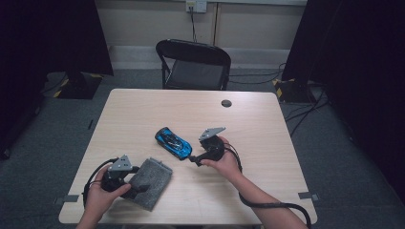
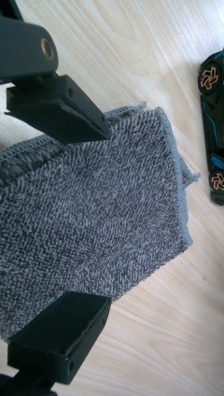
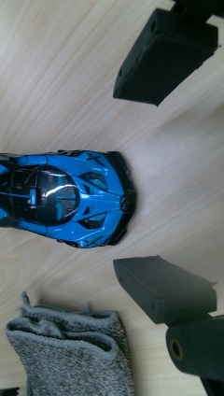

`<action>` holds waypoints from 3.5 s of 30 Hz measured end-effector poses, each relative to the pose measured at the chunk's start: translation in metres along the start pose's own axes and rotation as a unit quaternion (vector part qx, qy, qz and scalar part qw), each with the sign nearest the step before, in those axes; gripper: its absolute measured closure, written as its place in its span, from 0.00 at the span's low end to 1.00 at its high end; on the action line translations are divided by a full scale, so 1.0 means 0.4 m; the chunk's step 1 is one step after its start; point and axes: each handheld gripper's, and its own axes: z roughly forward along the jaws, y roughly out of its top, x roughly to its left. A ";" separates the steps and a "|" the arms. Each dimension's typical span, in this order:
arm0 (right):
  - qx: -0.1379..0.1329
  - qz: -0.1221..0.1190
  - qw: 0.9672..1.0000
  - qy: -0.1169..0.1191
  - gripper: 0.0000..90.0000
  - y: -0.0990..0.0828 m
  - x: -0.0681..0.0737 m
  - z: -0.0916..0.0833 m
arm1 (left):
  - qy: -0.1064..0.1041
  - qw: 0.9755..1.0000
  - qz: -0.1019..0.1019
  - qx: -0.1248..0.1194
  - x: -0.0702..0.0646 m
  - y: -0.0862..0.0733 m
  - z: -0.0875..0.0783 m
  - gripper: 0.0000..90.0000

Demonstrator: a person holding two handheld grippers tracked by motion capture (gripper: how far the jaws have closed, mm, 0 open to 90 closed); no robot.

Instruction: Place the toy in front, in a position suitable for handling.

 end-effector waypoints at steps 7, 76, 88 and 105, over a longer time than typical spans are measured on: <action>-0.003 0.008 1.000 0.011 0.16 0.025 0.001 0.028 | -0.003 1.000 0.000 0.000 -0.003 0.002 0.002 0.18; 0.001 -0.008 0.999 -0.038 0.27 0.104 0.043 0.228 | -0.011 1.000 0.012 -0.004 0.010 0.011 0.009 0.19; 0.014 -0.031 0.998 -0.049 0.28 0.106 0.047 0.214 | -0.008 1.000 0.017 -0.008 0.007 0.015 0.007 0.19; 0.004 -0.026 0.999 -0.047 0.28 0.094 -0.007 0.090 | -0.009 1.000 0.017 -0.021 -0.001 0.024 0.004 0.20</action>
